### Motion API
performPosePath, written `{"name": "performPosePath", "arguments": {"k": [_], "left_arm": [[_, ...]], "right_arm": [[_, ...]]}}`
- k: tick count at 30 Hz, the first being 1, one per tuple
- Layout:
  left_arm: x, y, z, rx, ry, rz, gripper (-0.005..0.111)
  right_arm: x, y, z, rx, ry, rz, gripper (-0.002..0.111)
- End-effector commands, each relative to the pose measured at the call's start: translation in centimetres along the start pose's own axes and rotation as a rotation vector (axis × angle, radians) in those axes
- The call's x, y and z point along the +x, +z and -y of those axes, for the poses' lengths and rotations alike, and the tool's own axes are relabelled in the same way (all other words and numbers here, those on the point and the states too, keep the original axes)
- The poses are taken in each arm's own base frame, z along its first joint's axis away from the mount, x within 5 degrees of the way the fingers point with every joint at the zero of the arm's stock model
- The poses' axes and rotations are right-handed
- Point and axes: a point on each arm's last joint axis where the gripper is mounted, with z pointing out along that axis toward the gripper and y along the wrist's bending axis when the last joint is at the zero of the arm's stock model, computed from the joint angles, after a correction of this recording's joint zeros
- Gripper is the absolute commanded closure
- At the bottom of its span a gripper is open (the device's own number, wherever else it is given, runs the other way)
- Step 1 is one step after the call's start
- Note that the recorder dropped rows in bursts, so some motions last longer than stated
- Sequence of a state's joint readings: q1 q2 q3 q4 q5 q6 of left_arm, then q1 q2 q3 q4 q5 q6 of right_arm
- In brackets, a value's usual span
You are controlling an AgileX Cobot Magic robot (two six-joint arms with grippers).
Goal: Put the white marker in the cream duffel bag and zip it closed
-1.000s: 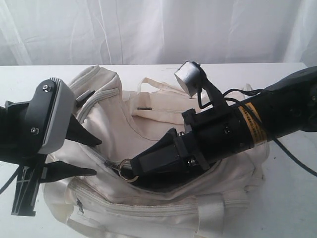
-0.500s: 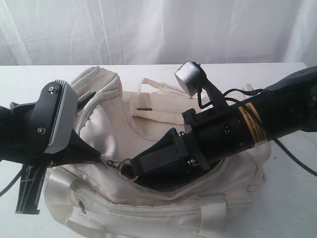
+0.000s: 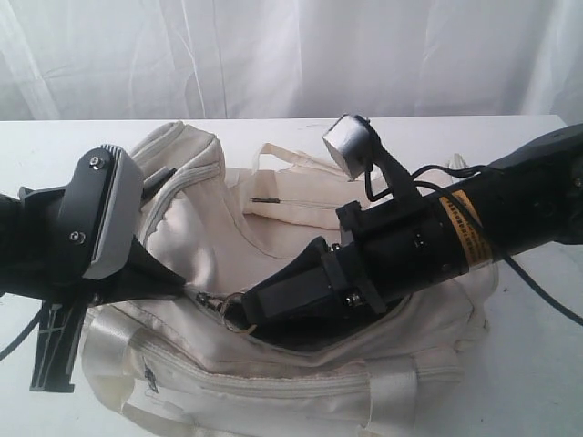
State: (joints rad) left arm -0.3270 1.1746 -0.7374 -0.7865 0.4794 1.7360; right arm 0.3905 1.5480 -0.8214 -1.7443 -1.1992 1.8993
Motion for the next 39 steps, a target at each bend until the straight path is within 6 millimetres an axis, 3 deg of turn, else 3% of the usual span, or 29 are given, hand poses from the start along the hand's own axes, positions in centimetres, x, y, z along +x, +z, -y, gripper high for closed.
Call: {"name": "performPosePath", "arguments": {"k": [1,27,39], "left_arm": [[-0.3,0.0,-0.1,-0.002,-0.021,0.014,0.107],[-0.2,0.0,-0.2,-0.013,-0.067,0.011,0.107],[-0.2,0.0,-0.2,-0.013,-0.072,0.011,0.107]], "right_arm": [[0.7,-0.1,-0.3,-0.020,0.002,-0.010,0.108],[0.7,-0.1,0.2,0.031,-0.041,0.003,0.108],[2.2,0.2,0.8,0.046,0.013,-0.014,0.108]]}}
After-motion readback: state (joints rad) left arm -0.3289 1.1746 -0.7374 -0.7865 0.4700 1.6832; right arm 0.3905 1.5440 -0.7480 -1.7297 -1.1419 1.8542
